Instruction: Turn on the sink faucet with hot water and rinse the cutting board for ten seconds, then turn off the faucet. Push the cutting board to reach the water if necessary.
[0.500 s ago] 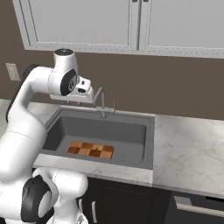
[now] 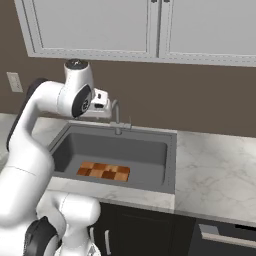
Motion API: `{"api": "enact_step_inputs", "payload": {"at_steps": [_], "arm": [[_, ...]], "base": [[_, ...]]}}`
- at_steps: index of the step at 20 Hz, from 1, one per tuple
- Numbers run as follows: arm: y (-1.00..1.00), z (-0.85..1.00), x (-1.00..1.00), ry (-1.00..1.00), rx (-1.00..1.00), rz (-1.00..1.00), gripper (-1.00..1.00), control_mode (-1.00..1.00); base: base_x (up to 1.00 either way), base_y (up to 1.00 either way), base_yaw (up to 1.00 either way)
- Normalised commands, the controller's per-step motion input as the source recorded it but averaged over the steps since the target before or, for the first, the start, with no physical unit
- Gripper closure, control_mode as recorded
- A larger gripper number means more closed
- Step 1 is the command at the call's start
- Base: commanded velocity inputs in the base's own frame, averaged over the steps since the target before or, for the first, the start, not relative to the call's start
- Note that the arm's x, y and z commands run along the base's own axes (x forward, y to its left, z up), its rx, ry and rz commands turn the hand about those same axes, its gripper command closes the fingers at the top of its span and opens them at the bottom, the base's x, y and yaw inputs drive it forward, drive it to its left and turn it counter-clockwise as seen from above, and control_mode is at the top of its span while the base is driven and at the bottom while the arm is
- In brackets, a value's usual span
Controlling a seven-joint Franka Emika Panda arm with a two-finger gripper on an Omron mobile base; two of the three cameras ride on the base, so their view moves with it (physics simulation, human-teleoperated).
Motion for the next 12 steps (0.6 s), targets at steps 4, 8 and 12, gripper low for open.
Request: {"api": "enact_step_inputs", "payload": {"at_steps": [4, 8, 12], "arm": [[-0.51, 0.0, 0.0, -0.26, 0.0, 0.23, -1.0, -1.0], [-0.49, -0.05, 0.0, -0.29, 0.01, 0.22, -1.0, -1.0], [-0.47, -0.16, 0.17, -0.28, 0.04, 0.21, -1.0, -1.0]], "base": [[0.0, 0.0, 0.0], [0.0, 0.0, 0.0], [0.0, 0.0, 0.0]]}}
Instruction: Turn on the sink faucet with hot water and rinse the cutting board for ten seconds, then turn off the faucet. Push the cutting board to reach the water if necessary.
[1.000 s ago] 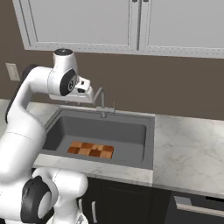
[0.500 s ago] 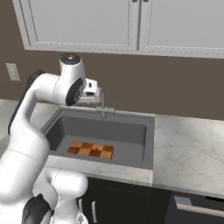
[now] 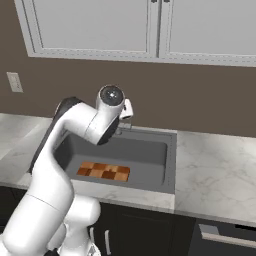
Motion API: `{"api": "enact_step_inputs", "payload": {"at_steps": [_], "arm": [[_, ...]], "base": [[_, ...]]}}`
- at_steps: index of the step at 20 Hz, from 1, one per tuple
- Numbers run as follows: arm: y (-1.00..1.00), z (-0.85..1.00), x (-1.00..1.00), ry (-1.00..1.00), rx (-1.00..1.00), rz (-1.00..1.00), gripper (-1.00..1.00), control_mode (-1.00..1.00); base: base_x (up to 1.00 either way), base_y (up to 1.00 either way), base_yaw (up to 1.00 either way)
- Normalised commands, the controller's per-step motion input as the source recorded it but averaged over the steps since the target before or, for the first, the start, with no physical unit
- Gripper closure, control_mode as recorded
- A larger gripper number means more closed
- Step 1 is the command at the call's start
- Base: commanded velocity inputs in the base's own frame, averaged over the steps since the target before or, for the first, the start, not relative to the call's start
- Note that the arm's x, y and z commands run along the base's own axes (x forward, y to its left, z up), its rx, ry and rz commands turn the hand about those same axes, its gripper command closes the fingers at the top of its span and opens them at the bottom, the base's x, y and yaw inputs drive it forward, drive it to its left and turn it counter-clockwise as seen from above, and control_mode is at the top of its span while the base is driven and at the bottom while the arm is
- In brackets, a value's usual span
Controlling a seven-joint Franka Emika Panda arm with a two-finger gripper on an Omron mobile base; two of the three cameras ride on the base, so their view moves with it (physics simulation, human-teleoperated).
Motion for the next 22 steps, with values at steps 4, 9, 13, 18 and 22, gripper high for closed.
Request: {"api": "enact_step_inputs", "payload": {"at_steps": [4, 9, 13, 18, 22], "arm": [[-0.39, -0.29, 0.38, -0.19, 0.04, 0.14, -1.0, -1.0], [-0.25, -0.3, 0.45, -0.15, 0.02, 0.12, -1.0, -1.0], [-0.02, -0.14, 0.53, -0.08, 0.0, 0.04, -1.0, -1.0], [0.0, -0.02, 0.55, -0.03, 0.0, 0.0, -1.0, -1.0], [0.0, 0.0, 0.52, -0.01, 0.01, 0.0, -1.0, -1.0]], "base": [[0.0, 0.0, 0.0], [0.0, 0.0, 0.0], [0.0, 0.0, 0.0], [0.0, 0.0, 0.0], [0.0, 0.0, 0.0]]}}
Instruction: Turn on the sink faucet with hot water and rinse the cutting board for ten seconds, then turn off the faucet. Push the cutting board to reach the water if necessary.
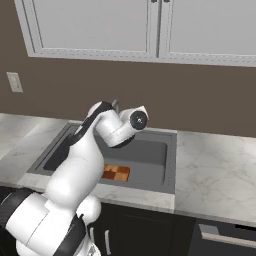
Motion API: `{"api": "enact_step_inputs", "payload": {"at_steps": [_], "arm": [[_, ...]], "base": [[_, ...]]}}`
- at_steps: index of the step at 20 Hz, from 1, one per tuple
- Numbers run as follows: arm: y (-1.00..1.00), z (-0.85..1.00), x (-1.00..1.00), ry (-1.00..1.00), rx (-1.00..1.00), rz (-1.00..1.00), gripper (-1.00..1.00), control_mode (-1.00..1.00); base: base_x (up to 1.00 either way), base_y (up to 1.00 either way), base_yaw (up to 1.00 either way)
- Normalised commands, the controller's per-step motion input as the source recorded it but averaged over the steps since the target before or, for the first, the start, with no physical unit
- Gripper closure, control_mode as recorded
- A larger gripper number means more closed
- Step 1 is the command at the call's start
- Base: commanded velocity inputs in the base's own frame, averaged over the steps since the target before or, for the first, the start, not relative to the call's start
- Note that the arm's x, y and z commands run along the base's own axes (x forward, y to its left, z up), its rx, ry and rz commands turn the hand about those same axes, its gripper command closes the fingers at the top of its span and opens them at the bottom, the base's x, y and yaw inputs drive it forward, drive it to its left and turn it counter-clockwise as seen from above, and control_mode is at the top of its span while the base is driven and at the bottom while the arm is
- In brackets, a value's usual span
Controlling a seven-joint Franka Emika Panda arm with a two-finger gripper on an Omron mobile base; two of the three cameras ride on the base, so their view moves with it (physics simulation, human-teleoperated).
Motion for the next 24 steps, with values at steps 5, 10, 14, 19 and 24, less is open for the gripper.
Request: {"api": "enact_step_inputs", "payload": {"at_steps": [5, 10, 14, 19, 24], "arm": [[0.0, -0.05, 0.35, 0.0, 0.02, 0.0, -1.0, -1.0], [0.0, -0.05, 0.22, 0.0, 0.09, 0.0, -1.0, -1.0], [0.0, -0.19, 0.15, -0.03, 0.14, 0.0, -1.0, -1.0], [0.01, -0.26, 0.14, -0.02, 0.1, 0.0, -1.0, -1.0], [0.04, -0.32, 0.04, 0.0, 0.08, 0.0, -1.0, -1.0]], "base": [[0.0, 0.0, 0.0], [0.0, 0.0, 0.0], [0.0, 0.0, 0.0], [0.0, 0.0, 0.0], [0.0, 0.0, 0.0]]}}
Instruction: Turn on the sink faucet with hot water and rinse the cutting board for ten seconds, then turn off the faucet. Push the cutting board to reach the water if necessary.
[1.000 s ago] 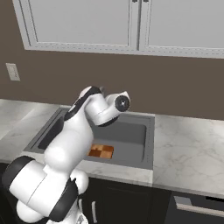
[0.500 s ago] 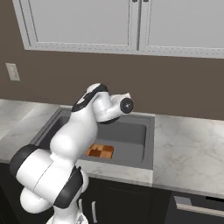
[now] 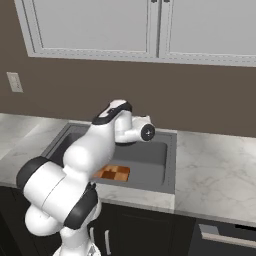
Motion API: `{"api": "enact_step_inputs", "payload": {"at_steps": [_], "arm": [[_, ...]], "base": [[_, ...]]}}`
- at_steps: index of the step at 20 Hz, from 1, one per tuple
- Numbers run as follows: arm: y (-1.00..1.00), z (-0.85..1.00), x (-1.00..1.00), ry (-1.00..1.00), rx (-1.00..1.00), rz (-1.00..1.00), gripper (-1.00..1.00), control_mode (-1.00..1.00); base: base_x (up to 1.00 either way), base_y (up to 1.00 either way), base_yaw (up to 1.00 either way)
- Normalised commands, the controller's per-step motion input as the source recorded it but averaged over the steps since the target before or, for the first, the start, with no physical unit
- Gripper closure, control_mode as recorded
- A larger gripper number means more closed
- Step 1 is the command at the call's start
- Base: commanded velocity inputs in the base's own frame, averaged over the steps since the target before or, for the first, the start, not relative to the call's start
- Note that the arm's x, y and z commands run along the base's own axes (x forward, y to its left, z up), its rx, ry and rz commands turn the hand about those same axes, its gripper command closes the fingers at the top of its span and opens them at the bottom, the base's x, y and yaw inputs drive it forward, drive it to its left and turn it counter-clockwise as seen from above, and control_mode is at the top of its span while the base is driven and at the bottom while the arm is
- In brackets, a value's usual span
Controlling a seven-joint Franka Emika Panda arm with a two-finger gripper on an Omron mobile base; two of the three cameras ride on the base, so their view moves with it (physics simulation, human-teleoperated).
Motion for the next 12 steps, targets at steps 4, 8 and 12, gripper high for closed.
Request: {"api": "enact_step_inputs", "payload": {"at_steps": [4, 8, 12], "arm": [[0.19, -0.26, 0.19, 0.0, 0.0, -0.01, -1.0, -1.0], [0.18, -0.2, 0.21, 0.0, 0.0, -0.01, -1.0, -1.0], [0.13, -0.17, 0.22, 0.0, 0.02, -0.02, -1.0, -1.0]], "base": [[0.0, 0.0, 0.0], [0.0, 0.0, 0.0], [0.0, 0.0, 0.0]]}}
